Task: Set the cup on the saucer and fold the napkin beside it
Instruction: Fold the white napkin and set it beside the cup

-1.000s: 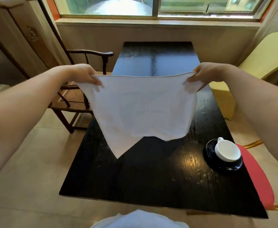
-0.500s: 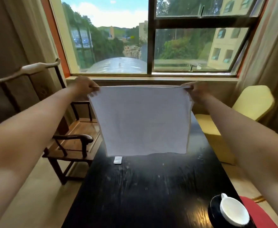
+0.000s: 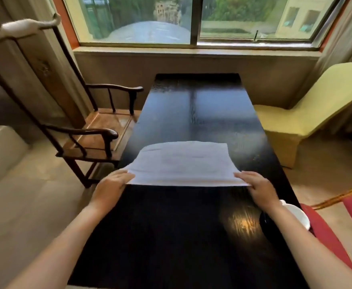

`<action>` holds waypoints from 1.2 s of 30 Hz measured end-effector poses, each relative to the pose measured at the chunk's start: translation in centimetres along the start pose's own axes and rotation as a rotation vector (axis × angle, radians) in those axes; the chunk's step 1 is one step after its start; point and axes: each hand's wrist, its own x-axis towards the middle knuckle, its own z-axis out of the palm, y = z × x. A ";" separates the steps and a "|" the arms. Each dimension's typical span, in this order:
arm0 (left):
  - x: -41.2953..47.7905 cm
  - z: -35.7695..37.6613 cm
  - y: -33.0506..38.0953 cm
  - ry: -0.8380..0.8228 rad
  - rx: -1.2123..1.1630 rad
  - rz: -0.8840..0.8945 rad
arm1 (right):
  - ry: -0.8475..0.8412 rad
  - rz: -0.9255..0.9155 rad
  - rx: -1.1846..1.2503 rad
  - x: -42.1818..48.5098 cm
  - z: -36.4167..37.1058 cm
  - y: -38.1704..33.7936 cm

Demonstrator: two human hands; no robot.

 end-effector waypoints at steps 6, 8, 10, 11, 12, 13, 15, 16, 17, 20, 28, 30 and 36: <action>-6.8 7.6 -1.6 -0.245 -0.091 -0.177 | -0.216 0.206 0.018 -5.7 6.3 2.9; -8.5 9.0 -1.8 -0.301 -0.092 -0.190 | -0.302 0.244 0.007 -7.1 7.3 3.6; -9.8 9.9 -2.0 -0.352 -0.099 -0.205 | -0.370 0.265 -0.014 -8.4 8.2 4.2; -10.5 10.3 -2.1 -0.373 -0.097 -0.212 | -0.397 0.274 -0.025 -9.1 8.5 4.4; -10.9 10.7 -2.2 -0.393 -0.094 -0.217 | -0.418 0.281 -0.035 -9.6 8.8 4.6; -11.4 11.0 -2.2 -0.412 -0.091 -0.221 | -0.439 0.287 -0.049 -10.1 9.0 4.7; -12.1 11.6 -2.3 -0.448 -0.080 -0.228 | -0.480 0.294 -0.067 -10.9 9.4 5.0; -12.4 11.8 -2.3 -0.467 -0.078 -0.234 | -0.497 0.299 -0.066 -11.3 9.6 5.1; -12.7 12.0 -2.3 -0.484 -0.079 -0.245 | -0.506 0.300 -0.060 -11.6 9.7 5.1; -13.4 12.4 -2.1 -0.535 -0.084 -0.297 | -0.526 0.299 -0.022 -12.1 9.6 5.2; -11.3 10.8 -3.1 -0.569 -0.265 -0.430 | -0.636 0.310 0.070 -9.2 7.2 5.7; -9.6 9.7 -3.3 -0.492 -0.355 -0.501 | -0.632 0.348 0.151 -7.4 5.9 5.7; -4.2 7.7 -2.7 -0.181 -0.676 -0.727 | -0.451 0.507 0.454 -2.1 3.0 5.2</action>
